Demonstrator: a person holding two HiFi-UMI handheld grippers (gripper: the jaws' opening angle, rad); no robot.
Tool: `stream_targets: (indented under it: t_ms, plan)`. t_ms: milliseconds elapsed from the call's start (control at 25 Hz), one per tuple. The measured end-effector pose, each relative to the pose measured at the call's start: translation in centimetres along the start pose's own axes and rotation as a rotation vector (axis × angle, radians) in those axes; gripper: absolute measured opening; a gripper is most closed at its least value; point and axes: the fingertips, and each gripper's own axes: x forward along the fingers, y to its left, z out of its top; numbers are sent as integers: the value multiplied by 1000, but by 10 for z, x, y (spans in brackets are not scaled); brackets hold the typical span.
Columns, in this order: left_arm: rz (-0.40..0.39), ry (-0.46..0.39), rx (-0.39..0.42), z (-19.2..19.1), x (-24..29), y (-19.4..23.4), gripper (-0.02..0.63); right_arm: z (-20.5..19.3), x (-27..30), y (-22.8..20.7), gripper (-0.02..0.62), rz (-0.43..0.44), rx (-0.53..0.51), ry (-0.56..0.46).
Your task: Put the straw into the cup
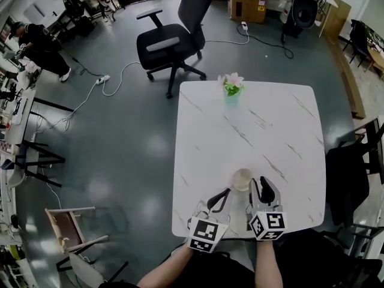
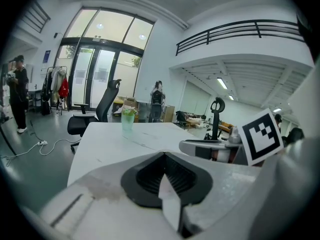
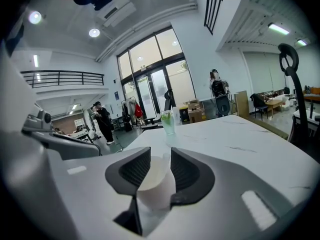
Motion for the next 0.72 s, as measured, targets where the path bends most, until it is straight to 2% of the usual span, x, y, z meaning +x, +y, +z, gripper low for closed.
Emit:
stream_targets:
  t_ms: [320, 720]
  plan:
    - [-9, -24, 4, 10, -4, -4, 2, 19, -17, 0, 130, -30, -17, -38]
    - [7, -90, 23, 34, -18, -10, 2, 51, -42, 25, 110, 35, -70, -106]
